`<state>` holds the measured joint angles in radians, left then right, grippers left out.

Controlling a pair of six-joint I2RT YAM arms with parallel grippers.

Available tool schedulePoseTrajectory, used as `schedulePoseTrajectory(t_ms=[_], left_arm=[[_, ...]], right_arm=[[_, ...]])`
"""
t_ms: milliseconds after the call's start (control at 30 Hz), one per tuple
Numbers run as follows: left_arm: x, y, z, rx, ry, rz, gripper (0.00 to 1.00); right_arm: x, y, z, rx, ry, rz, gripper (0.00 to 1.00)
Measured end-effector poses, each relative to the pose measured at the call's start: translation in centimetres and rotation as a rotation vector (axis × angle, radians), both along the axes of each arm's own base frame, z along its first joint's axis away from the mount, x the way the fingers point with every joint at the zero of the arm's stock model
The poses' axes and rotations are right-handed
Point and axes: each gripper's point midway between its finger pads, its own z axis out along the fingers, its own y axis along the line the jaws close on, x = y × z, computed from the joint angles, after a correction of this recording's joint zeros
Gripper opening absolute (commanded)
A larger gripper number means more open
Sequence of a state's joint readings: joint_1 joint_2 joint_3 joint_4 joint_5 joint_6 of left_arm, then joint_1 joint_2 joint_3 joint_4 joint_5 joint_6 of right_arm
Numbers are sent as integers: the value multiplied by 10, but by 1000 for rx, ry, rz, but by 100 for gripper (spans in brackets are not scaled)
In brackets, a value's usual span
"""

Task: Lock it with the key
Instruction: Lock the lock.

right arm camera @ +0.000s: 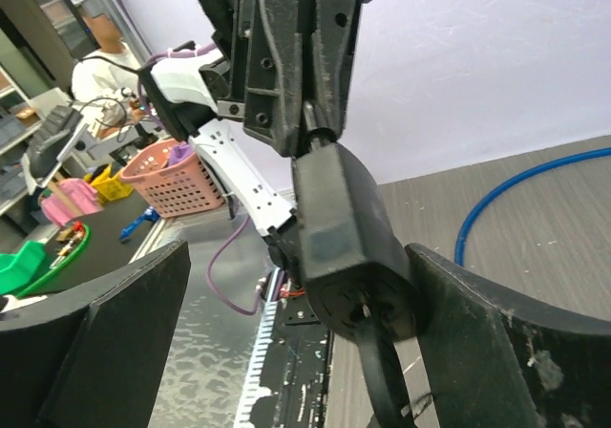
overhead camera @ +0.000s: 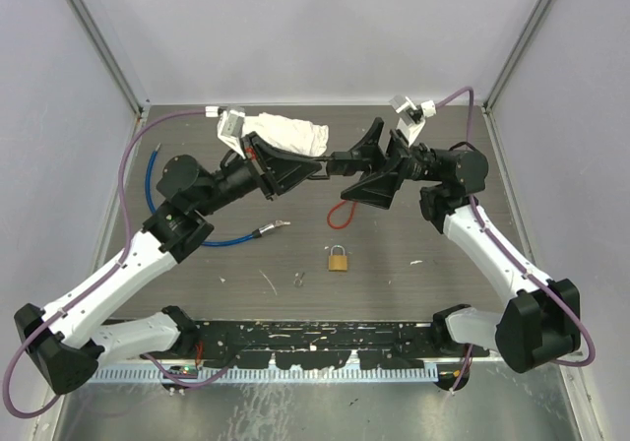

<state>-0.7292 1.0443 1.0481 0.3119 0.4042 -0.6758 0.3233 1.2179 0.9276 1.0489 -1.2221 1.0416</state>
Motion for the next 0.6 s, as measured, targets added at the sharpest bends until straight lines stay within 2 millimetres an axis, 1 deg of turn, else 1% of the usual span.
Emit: schedulePoseTrajectory(t_ms=[100, 200, 400, 600], left_arm=[[4, -3, 2, -5, 17, -2, 0], [5, -4, 3, -9, 25, 3, 0], [6, -1, 15, -35, 21, 18, 0], [9, -1, 13, -31, 45, 34, 0]], right_arm=[[-5, 2, 5, -6, 22, 25, 93], [-8, 2, 12, -14, 34, 39, 92], [-9, 3, 27, -24, 49, 46, 92], [-10, 7, 25, -44, 76, 57, 93]])
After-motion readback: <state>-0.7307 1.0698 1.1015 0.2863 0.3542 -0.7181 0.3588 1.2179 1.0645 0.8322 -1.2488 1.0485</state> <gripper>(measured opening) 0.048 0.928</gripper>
